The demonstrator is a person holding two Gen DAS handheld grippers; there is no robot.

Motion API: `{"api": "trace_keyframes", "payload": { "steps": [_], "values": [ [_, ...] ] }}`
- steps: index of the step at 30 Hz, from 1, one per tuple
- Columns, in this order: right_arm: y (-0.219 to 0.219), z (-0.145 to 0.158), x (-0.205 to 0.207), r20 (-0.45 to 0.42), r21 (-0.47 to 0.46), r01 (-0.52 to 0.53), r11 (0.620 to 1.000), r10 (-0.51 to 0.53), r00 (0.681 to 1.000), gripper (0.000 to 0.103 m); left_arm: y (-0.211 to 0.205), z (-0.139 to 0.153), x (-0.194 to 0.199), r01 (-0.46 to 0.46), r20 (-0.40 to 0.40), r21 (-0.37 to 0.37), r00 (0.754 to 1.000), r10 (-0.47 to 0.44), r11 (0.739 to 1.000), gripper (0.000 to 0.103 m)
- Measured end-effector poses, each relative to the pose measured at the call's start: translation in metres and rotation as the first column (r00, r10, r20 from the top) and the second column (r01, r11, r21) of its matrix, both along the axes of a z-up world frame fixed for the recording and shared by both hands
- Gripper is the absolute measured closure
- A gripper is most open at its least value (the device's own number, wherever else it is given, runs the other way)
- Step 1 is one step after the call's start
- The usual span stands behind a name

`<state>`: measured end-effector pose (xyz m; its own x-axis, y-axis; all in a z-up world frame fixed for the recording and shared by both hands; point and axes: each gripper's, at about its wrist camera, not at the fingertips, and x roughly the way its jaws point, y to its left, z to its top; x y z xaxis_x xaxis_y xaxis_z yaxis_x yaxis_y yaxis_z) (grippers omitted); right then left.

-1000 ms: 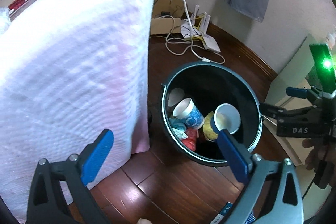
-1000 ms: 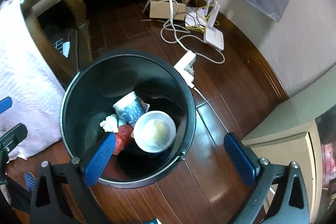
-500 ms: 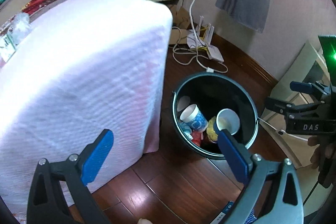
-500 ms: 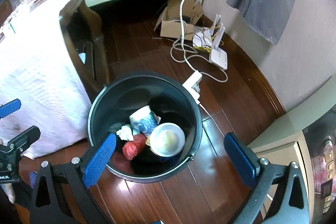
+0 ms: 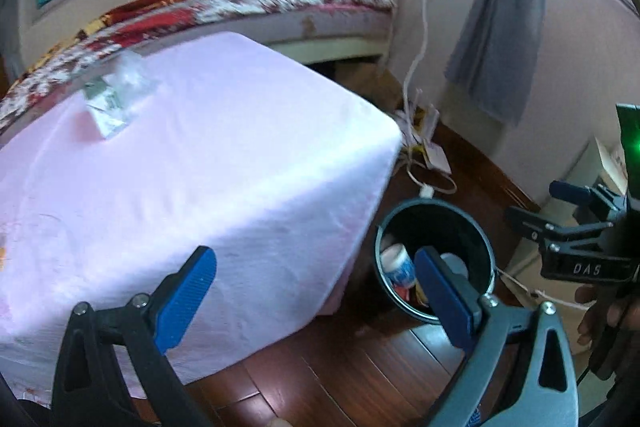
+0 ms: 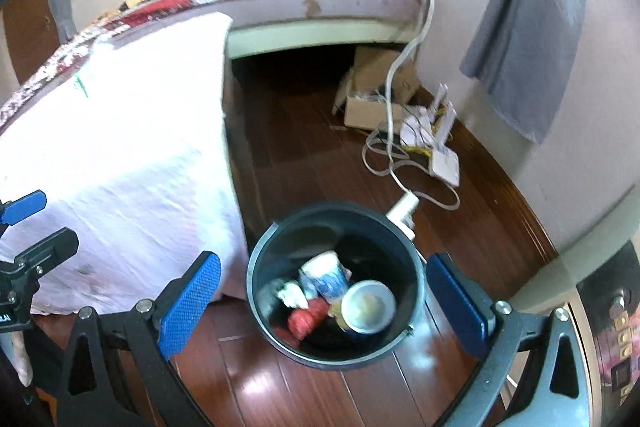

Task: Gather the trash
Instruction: 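Move both tools back over the bed toward the carton and plastic wrap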

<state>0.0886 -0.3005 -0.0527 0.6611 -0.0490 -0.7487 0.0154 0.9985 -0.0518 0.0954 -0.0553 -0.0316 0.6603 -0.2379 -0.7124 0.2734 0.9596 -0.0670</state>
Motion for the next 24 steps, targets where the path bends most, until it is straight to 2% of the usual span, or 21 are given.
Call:
{"api": "trace_keyframes", "payload": {
  "steps": [7, 15, 20, 24],
  "values": [
    [0.05, 0.026, 0.017, 0.066, 0.011, -0.089, 0.996, 0.088, 0.994, 0.0, 0.046, 0.02, 0.005, -0.1, 0.05, -0.019, 0.994, 0.101, 0.995, 0.003],
    [0.097, 0.037, 0.057, 0.058, 0.005, -0.166, 0.986, 0.165, 0.985, 0.0, 0.105, 0.03, 0.034, -0.237, 0.085, -0.02, 0.968, 0.238, 0.971, 0.003],
    [0.126, 0.048, 0.084, 0.079, 0.014, -0.18, 0.984, 0.178, 0.981, 0.0, 0.128, 0.034, 0.049, -0.291, 0.111, -0.028, 0.95, 0.292, 0.956, 0.003],
    [0.139, 0.052, 0.107, 0.081, 0.035, -0.183, 0.982, 0.18, 0.98, 0.0, 0.138, 0.034, 0.063, -0.301, 0.109, -0.054, 0.946, 0.306, 0.952, 0.007]
  ]
}}
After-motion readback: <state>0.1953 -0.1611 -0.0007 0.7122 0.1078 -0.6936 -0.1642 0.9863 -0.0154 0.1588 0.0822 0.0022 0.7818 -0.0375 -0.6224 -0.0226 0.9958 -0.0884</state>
